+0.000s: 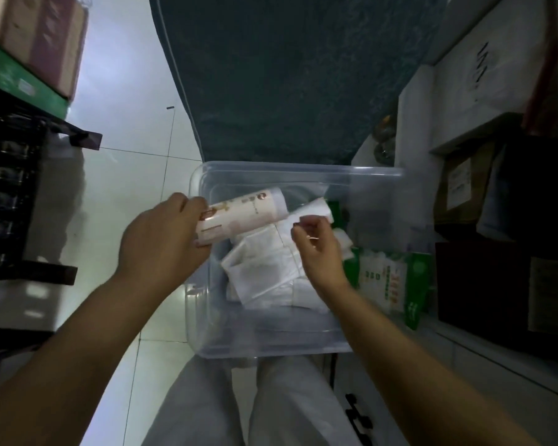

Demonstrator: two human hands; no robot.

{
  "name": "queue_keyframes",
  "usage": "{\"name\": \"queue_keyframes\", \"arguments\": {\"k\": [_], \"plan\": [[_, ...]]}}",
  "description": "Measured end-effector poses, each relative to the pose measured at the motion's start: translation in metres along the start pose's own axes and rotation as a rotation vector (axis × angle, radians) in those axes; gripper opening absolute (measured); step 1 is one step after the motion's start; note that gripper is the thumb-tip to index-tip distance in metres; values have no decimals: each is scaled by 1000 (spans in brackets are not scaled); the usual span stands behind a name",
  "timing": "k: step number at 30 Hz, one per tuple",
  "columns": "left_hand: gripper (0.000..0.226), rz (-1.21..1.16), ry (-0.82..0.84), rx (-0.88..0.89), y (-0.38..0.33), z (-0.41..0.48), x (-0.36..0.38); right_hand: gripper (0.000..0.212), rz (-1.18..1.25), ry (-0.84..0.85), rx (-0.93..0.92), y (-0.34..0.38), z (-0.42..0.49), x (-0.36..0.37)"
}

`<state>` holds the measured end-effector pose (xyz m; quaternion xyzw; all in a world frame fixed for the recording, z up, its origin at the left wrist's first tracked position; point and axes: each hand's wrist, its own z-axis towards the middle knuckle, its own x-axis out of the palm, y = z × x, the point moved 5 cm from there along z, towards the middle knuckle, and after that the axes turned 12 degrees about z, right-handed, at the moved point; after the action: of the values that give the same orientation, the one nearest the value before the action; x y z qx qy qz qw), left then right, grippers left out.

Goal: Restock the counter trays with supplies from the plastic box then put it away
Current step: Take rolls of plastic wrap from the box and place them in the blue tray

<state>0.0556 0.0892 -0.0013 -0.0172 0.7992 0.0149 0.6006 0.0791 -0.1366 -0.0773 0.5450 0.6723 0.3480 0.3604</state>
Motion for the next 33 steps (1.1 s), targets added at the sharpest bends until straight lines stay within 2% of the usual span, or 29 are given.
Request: {"name": "queue_keyframes", "arguments": {"k": [2,4,7,10,13,16,20,23,26,28,33], "plan": [[55,9,-9,-72,16,-5,4,29,-509,192,-149,-29,-1,19],[56,-13,7,-126,26,-9,12,40,-844,519,-348,-62,-8,47],[60,-45,43,-182,33,-11,23,60,-1095,833,-595,-105,-12,77],[61,-85,44,-225,41,-10,28,62,-1356,970,-857,-130,-8,92],[60,-97,40,-239,47,-11,33,62,-1553,1136,-900,-154,0,96],[58,-66,39,-223,48,-10,35,54,-1675,1044,-896,-153,12,93],[60,-37,40,-171,43,-8,38,43,-1683,870,-757,-137,29,68],[62,-11,39,-124,41,-7,40,42,-1657,873,-702,-129,25,68],[63,3,36,-107,40,-5,41,49,-1479,887,-695,-127,13,92],[65,1,44,-107,39,-5,43,49,-1444,908,-680,-137,11,112],[68,20,44,-80,38,-8,53,42,-1477,835,-466,-169,21,143]]}}
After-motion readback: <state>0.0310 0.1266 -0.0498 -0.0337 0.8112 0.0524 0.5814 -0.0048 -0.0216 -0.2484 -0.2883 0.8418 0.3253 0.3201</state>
